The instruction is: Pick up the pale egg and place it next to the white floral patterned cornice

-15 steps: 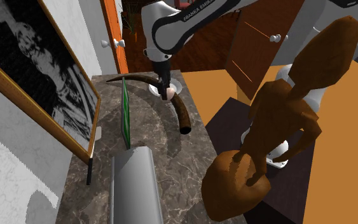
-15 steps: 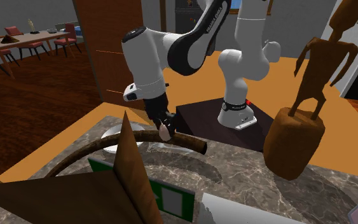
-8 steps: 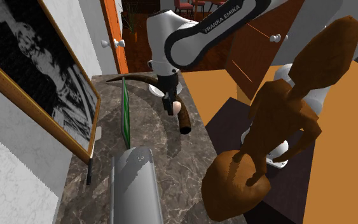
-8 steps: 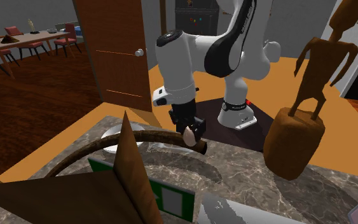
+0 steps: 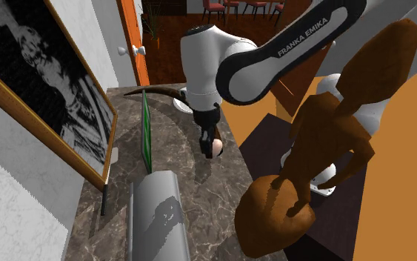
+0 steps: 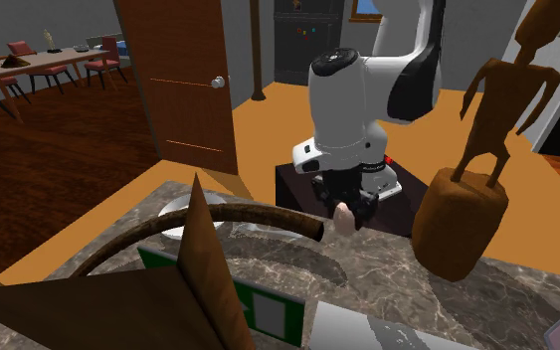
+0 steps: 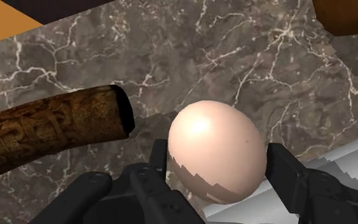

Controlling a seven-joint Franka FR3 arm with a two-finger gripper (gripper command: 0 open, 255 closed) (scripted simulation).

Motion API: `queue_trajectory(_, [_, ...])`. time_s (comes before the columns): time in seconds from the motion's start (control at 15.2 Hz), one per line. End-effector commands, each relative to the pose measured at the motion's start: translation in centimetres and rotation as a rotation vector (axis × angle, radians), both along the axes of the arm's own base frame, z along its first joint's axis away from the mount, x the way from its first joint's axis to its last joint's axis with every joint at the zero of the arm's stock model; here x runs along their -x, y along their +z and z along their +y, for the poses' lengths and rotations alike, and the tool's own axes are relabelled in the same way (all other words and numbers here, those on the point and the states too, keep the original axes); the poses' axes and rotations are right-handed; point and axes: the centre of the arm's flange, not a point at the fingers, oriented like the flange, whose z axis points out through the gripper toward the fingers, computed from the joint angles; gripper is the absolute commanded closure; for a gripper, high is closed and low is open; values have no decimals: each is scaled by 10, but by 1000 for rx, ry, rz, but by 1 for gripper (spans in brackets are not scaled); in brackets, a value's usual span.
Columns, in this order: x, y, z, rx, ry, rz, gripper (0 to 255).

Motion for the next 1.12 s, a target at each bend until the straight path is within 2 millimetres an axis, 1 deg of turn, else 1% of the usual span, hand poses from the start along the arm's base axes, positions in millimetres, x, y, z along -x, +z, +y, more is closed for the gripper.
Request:
queue_trajectory(0.0, [22,1,16,0,-1,0,255])
queue_trajectory(1.06, [196,2,135,0,-1,0,255])
